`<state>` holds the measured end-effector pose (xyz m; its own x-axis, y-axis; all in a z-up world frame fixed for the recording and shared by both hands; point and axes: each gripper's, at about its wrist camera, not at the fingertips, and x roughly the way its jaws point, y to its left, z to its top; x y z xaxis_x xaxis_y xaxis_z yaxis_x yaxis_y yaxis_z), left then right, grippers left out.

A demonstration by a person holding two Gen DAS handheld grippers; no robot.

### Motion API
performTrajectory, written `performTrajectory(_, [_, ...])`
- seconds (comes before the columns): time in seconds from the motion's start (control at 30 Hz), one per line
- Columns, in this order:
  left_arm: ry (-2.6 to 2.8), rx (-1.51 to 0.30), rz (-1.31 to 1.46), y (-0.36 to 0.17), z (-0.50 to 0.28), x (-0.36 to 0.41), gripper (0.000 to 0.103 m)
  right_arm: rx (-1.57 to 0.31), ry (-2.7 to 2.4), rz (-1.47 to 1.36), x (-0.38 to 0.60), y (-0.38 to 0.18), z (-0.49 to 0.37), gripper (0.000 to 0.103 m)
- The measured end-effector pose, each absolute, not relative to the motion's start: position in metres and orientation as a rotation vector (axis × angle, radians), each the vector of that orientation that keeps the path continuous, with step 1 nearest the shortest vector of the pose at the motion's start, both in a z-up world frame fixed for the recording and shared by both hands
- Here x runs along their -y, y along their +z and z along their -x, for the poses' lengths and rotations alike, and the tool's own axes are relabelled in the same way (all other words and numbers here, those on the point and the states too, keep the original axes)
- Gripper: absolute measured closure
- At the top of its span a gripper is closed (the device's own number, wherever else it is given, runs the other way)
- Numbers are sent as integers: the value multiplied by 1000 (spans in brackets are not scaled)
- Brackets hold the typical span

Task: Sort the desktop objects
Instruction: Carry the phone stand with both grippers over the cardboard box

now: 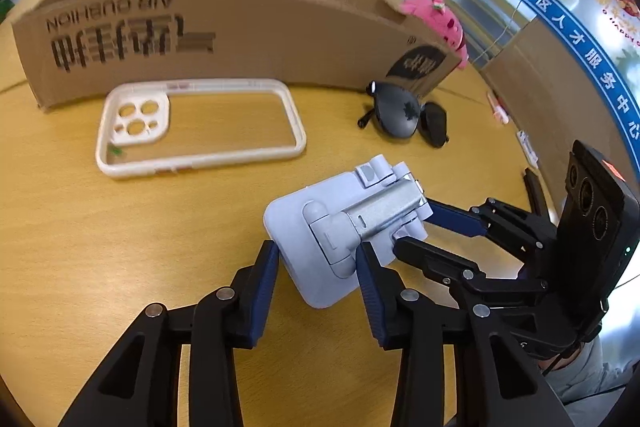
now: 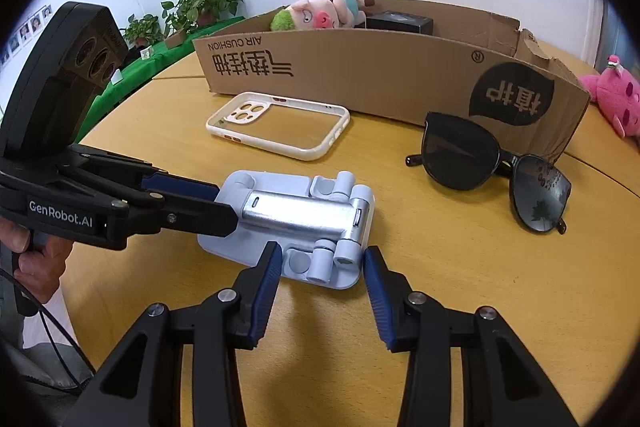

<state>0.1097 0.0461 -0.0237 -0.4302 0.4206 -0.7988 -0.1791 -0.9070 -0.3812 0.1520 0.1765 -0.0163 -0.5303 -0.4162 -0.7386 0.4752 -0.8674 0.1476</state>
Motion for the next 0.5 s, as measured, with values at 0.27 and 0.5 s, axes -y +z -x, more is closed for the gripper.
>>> performTrajectory(0.27, [2431,286,1304,18,-104,-38,62,-83,-2443,-1026,-169,22,-148,62])
performTrajectory(0.5, [2491,279,1183,57,-93,-23,63,-71,-2501,-949,-162,59,-133,62])
